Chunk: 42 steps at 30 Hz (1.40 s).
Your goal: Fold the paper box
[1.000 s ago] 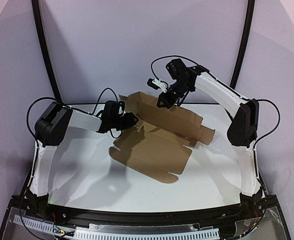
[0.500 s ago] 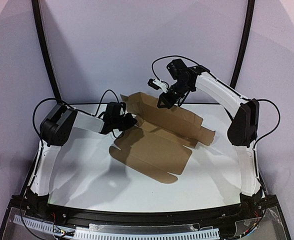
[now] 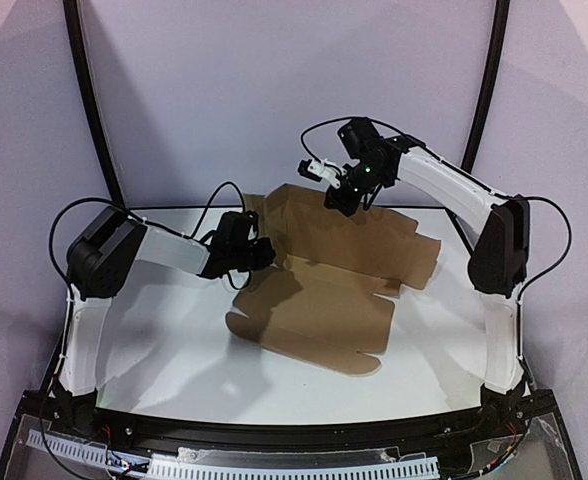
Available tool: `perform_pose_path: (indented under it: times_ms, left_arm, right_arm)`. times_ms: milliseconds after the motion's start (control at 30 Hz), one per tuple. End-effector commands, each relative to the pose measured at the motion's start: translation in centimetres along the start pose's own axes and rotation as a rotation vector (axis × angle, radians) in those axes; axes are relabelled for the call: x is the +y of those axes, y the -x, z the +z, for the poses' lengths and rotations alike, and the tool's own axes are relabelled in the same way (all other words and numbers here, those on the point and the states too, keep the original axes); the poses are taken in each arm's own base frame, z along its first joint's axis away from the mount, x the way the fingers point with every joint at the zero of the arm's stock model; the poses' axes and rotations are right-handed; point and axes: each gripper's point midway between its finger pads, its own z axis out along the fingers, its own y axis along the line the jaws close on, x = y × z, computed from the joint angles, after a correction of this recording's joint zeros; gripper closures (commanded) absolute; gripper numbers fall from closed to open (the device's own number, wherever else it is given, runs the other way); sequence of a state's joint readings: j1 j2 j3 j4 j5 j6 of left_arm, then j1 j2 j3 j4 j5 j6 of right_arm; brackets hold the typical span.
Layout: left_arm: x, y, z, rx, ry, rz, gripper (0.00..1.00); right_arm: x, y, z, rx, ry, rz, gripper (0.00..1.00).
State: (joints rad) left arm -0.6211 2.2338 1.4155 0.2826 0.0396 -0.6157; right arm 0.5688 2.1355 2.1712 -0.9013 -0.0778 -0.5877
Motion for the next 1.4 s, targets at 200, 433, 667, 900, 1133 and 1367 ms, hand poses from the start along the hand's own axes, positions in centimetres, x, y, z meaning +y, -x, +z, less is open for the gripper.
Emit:
perform_pose_path:
  times_ms: [200,433,667,900,1133,1367]
  left_arm:
    - [-2.7,-3.1,-2.9,0.024,0.026,0.002,0.99]
    - [-3.0,-3.3,-3.5,0.018,0.041,0.020,0.99]
    - [-3.6,-3.9,-5.0,0.019,0.005,0.022,0.77]
    - [-5.4,-3.3,-11.4,0.018,-0.091,0.054,0.34]
    - [3.8,2.7,-19.7,-0.146,0.259,-0.055,0.01]
    - [12.7,10.4,-20.7,-0.273,0.415,-0.244,0.01]
  right_arm:
    - [0.3,2.0,-0.2,-0.143,-0.364,-0.535,1.00]
    - [1.4,2.2,-0.7,-0.192,-0.520,-0.672,1.00]
    - [2.0,1.3,-0.4,-0.178,-0.556,-0.683,1.00]
    - [2.3,1.1,-0.6,-0.179,-0.560,-0.685,1.00]
    - [2.6,0.8,-0.7,-0.176,-0.538,-0.664,1.00]
    - [3.0,0.7,-0.9,-0.181,-0.505,-0.646,1.00]
